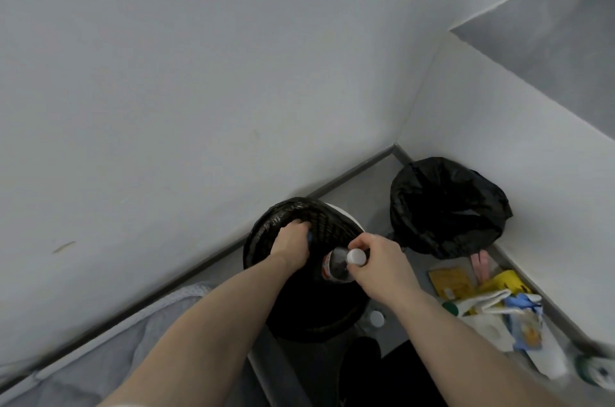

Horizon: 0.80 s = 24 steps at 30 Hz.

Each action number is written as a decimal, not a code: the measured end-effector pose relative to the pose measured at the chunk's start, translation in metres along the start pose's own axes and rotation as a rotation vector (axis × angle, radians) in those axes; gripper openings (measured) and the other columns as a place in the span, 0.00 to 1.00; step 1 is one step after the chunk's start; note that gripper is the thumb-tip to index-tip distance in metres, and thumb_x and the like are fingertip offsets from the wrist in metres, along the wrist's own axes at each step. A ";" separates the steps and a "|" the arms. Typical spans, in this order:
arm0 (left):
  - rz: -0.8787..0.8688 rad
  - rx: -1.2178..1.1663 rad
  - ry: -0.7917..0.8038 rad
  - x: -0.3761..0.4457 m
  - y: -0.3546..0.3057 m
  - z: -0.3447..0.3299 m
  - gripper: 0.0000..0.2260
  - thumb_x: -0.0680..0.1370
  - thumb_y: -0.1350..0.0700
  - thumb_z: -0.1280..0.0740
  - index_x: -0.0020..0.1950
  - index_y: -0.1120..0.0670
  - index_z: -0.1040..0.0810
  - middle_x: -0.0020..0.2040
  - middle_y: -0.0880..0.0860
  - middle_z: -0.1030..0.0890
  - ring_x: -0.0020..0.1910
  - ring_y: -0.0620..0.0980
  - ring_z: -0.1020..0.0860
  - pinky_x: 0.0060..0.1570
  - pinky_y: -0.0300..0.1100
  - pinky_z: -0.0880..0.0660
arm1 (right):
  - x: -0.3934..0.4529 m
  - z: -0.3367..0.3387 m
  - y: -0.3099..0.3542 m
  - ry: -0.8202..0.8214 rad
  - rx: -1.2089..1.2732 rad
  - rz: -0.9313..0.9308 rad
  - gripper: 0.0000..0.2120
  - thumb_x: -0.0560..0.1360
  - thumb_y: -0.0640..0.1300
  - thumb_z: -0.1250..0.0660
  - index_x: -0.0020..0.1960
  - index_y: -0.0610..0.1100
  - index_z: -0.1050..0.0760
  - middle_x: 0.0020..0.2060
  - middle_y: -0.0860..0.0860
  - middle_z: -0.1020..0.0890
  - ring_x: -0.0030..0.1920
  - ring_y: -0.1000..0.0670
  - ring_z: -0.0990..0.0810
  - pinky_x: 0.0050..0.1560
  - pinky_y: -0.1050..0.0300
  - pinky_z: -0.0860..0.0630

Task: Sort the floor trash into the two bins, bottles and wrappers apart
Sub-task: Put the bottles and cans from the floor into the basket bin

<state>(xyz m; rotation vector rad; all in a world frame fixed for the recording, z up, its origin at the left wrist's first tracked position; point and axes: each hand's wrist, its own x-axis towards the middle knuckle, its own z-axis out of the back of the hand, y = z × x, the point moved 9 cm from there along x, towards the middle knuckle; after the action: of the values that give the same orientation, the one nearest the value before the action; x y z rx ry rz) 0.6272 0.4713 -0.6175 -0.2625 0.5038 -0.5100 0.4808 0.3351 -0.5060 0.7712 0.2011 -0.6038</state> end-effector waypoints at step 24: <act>-0.008 -0.003 -0.321 -0.181 0.058 0.147 0.12 0.76 0.42 0.42 0.39 0.47 0.27 0.39 0.44 0.22 0.39 0.49 0.22 0.37 0.47 0.25 | 0.003 -0.048 0.036 0.069 -0.350 0.072 0.13 0.73 0.42 0.34 0.57 0.53 0.22 0.54 0.52 0.20 0.54 0.45 0.20 0.55 0.51 0.23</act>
<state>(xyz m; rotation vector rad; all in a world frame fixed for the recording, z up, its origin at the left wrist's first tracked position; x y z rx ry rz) 0.5901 0.6318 -0.4428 -0.3422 0.1917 -0.4646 0.5064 0.3881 -0.5196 0.4582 0.3311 -0.4578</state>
